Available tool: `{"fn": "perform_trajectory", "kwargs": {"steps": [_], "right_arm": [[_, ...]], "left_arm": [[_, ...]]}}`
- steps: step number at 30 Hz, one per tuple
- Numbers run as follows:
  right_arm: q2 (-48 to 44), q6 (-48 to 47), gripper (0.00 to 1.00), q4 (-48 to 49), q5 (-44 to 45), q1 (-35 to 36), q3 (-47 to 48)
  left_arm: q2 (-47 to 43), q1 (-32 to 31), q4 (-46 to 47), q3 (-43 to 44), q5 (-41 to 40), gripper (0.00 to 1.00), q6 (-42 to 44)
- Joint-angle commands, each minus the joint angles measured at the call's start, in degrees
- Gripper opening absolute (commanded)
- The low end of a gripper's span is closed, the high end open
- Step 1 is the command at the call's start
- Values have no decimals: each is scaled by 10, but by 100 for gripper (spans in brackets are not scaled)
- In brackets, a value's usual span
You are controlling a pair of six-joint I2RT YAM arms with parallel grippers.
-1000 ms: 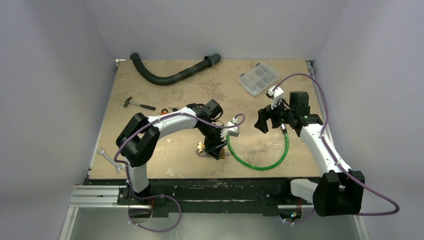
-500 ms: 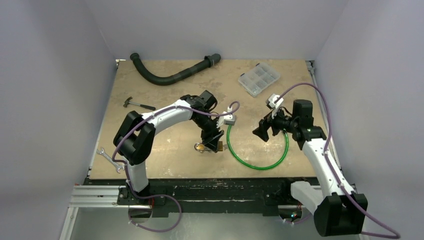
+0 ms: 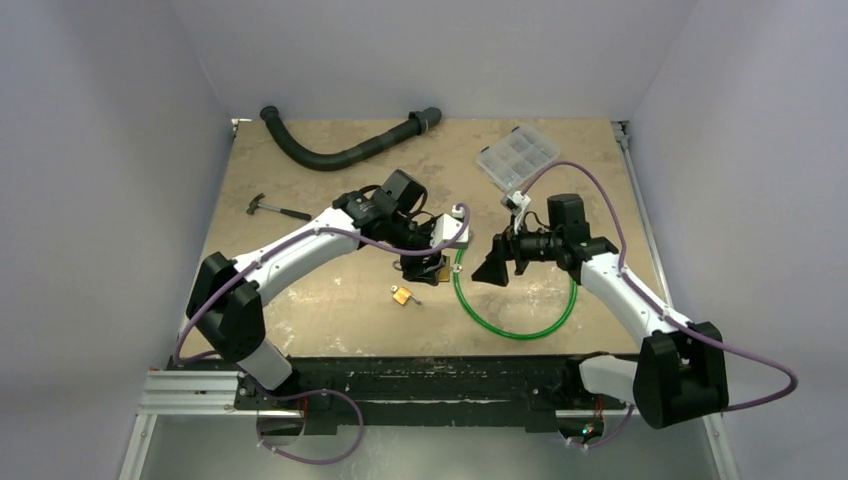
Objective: Lock with the key
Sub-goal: Pick up the lock from the center of the board, then lock the lock.
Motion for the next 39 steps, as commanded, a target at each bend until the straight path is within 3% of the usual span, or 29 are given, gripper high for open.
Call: {"fn": "perform_trajectory", "kwargs": {"steps": [1, 6, 15, 21, 28, 36, 39], "right_arm": [[20, 109, 96, 78, -46, 11, 40], [56, 127, 99, 76, -86, 25, 72], [105, 146, 95, 76, -139, 74, 91], [130, 205, 92, 131, -174, 82, 92], [150, 310, 81, 241, -202, 87, 73], [172, 447, 59, 377, -221, 87, 42], [171, 456, 54, 385, -218, 87, 34]], "left_arm": [[-44, -22, 43, -10, -33, 0, 41], [-70, -49, 73, -28, -80, 0, 51], [-99, -79, 109, -39, -115, 0, 58], [-110, -91, 135, -46, -133, 0, 70], [-117, -100, 166, -58, -154, 0, 81], [-120, -103, 211, -66, -191, 0, 58], [-122, -103, 221, -69, -201, 0, 46]]}}
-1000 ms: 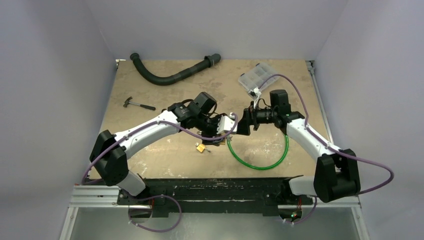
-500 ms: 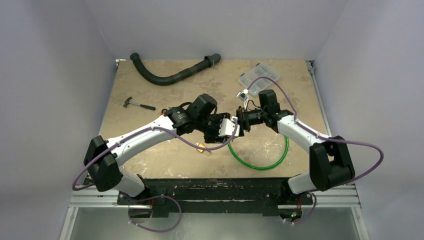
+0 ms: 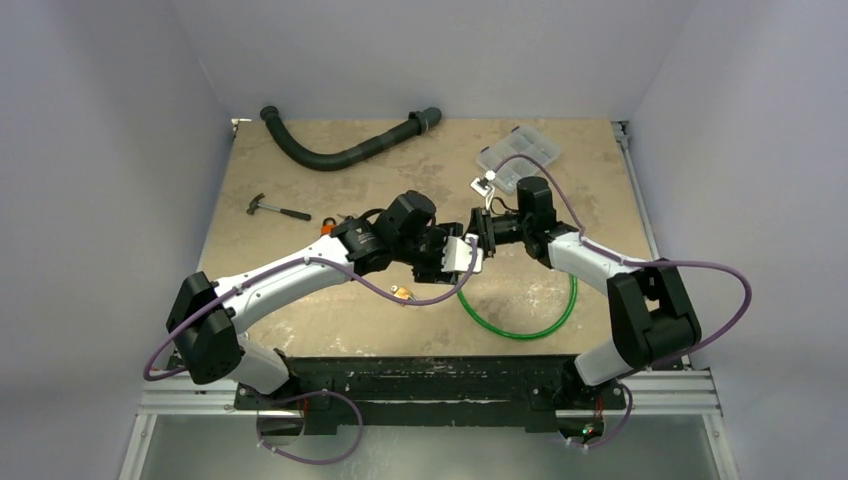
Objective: Lock with the key
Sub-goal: Lock the lock.
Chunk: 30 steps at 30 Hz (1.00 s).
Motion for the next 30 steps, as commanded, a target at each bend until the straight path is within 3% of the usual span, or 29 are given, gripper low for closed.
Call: {"fn": "perform_trajectory", "kwargs": {"steps": [1, 11, 12, 15, 16, 18, 24, 30], "right_arm": [[-8, 59, 52, 74, -17, 3, -14], [-15, 76, 32, 75, -22, 3, -28], [-17, 76, 28, 73, -23, 3, -27], [-21, 76, 0, 70, -25, 3, -26], [-24, 75, 0, 69, -26, 3, -26], [-31, 74, 0, 70, -25, 1, -25], [-53, 49, 0, 50, -5, -27, -15], [-81, -12, 0, -7, 11, -34, 10]], "left_arm": [[-36, -2, 80, 2, -22, 0, -16], [-42, -2, 100, -6, -40, 0, -28], [-42, -2, 100, -6, -42, 0, -28], [-43, -2, 99, -5, -47, 0, -31], [-43, -2, 96, -4, -46, 0, -31], [-48, -2, 88, -4, -40, 15, -31], [-59, 3, 14, 18, 13, 89, -73], [-81, 112, -8, 30, 171, 99, -161]]}}
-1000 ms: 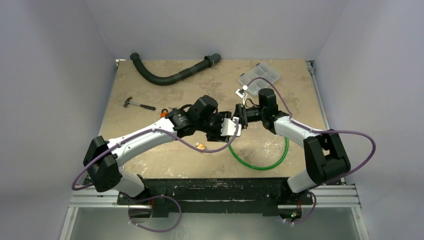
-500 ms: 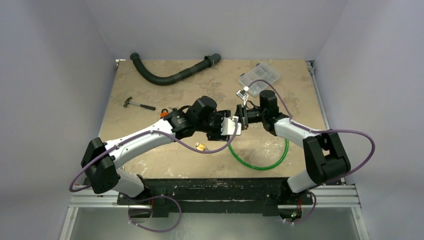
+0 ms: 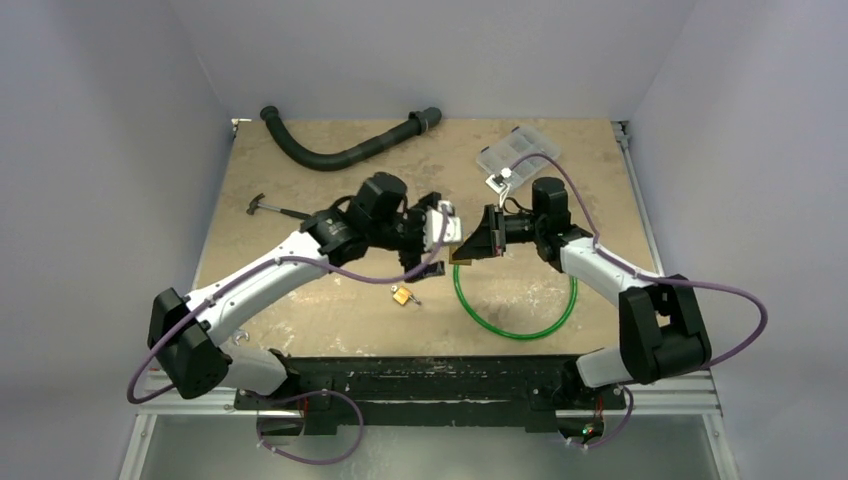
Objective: Lock with the key
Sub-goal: Lock the lock.
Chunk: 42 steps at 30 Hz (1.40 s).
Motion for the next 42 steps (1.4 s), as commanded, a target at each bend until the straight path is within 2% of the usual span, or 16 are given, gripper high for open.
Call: {"fn": "perform_trajectory", "kwargs": {"steps": [1, 5, 10, 18, 27, 34, 37, 42], "right_arm": [[-42, -64, 0, -37, 8, -4, 40], [-68, -108, 0, -68, 22, -4, 47], [-96, -162, 0, -85, 27, -4, 60], [-127, -207, 0, -119, 18, -3, 80], [-148, -257, 0, -161, 16, -3, 100], [-171, -276, 0, -136, 37, -3, 101], [-181, -296, 0, -130, 47, -2, 103], [-185, -304, 0, -120, 50, -1, 107]], "left_arm": [[-34, 86, -16, 29, 125, 100, -71], [-36, 127, -40, 36, 155, 98, -49], [10, 140, -122, 76, 190, 86, -8], [17, 150, -69, 69, 187, 80, -35], [50, 151, -146, 117, 263, 39, -7], [67, 151, -191, 149, 312, 9, -12], [74, 151, -207, 162, 329, 8, -17], [73, 151, -204, 158, 327, 22, -20]]}}
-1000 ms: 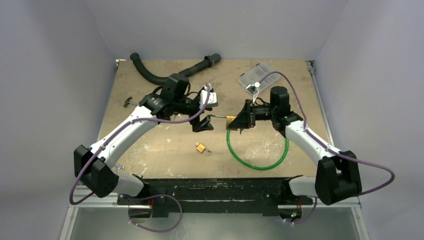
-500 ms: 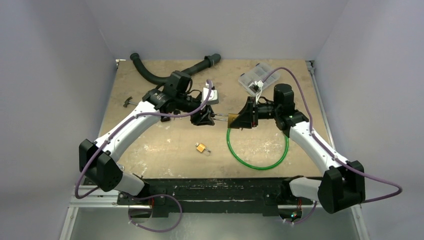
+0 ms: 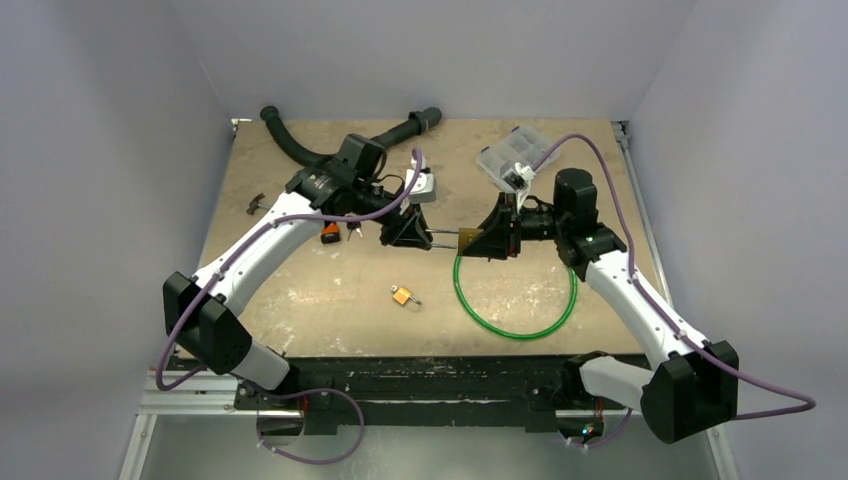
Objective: Lock with the key
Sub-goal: Lock the lock.
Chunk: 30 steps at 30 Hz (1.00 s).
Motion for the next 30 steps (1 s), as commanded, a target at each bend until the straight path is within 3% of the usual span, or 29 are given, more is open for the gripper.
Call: {"fn": "perform_trajectory", "kwargs": {"steps": [1, 6, 16, 30], "right_arm": [[-21, -23, 0, 65, 15, 2, 42], [-25, -24, 0, 76, 17, 4, 40], [-29, -31, 0, 91, 27, 17, 42], [-23, -66, 0, 99, 64, 74, 45]], "left_arm": [[1, -3, -11, 16, 40, 25, -6], [-2, -2, -15, 9, 41, 36, -4], [0, -4, -16, 13, 56, 1, -3], [7, -30, 45, 15, 86, 0, -80]]}}
